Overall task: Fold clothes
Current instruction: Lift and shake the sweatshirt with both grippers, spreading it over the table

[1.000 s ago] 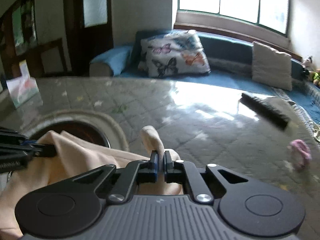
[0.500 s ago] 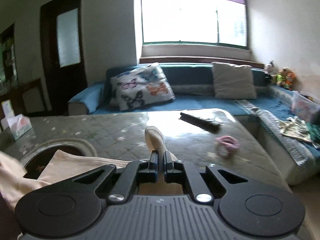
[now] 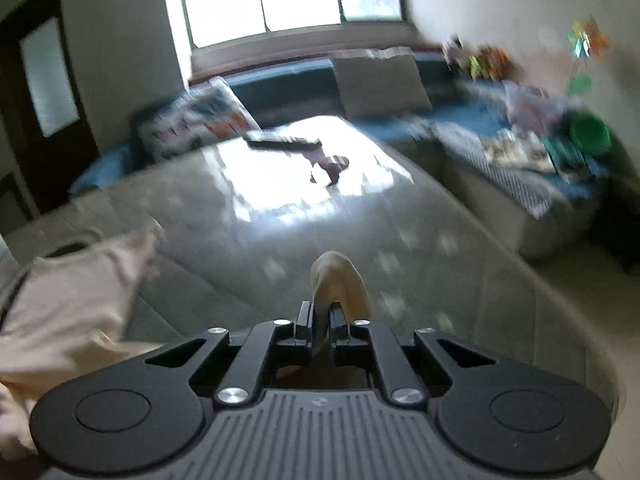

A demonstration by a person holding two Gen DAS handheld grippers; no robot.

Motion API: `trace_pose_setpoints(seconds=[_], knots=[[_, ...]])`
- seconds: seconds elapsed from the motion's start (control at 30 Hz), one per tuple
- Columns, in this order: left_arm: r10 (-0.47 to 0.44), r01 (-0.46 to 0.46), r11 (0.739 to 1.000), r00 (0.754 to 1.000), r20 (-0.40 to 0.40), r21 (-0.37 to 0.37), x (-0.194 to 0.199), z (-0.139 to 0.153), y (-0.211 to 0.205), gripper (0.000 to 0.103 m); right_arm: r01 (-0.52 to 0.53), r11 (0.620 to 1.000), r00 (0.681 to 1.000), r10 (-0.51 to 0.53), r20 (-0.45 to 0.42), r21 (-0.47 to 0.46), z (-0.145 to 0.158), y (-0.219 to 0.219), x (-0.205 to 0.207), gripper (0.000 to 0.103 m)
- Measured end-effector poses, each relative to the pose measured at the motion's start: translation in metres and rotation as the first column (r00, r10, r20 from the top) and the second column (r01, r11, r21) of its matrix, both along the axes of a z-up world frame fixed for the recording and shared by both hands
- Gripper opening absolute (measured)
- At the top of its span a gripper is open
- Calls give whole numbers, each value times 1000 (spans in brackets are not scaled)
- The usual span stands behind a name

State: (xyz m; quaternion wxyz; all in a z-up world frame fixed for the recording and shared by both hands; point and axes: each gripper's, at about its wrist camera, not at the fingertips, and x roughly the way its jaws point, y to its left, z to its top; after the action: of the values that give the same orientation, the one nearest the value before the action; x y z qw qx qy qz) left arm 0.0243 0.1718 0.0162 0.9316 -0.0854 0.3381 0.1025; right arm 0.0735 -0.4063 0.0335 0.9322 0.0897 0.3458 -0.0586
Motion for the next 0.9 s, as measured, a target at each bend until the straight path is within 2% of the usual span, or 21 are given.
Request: trace_pose_setpoints(seconds=[0.03,0.07,0.1,0.17,0.2,0.27,0.4,0.53,0.63,0.8,0.9], knots=[[4,-4,1000,1000,-1,23,-1,0,-2,41,13,1000,1000,-13,-9,-8,-3,-2,-1,17],[8,-8,999,1000,-3,46,-1,0,-3,51,25,1000,999,-26,-19,-17,-7,-4,-2,21],[12,-11,998,1000,-3,66,-1,1,-5,56,38,999,999,-39,-18,-29,-7,-5,-4,30],[10,-10,997,1000,-4,83,3,2,-8,62,63,997,998,-63,-4,-53,-5,-7,-10,42],[6,-5,996,1000,-5,88,4,3,-9,71,61,996,998,-61,8,-59,-2,-6,-12,43],[-9,9,993,1000,-6,113,9,4,-14,79,48,997,998,-45,33,-68,4,-2,-17,47],[-20,21,989,1000,-12,149,20,5,-20,82,-28,997,999,31,43,-73,4,16,-13,48],[-24,29,982,999,-31,187,31,2,-23,84,-111,992,994,112,4,-66,-10,34,-2,48],[-17,30,971,998,-59,237,40,-3,-23,86,-117,991,993,115,-24,-66,-20,37,4,48],[-2,25,954,997,-76,299,50,-11,-20,93,-113,992,993,112,-28,-64,-24,35,8,50],[43,-27,960,998,-50,280,53,-8,-11,93,-112,991,993,111,-27,-72,-24,34,8,52]])
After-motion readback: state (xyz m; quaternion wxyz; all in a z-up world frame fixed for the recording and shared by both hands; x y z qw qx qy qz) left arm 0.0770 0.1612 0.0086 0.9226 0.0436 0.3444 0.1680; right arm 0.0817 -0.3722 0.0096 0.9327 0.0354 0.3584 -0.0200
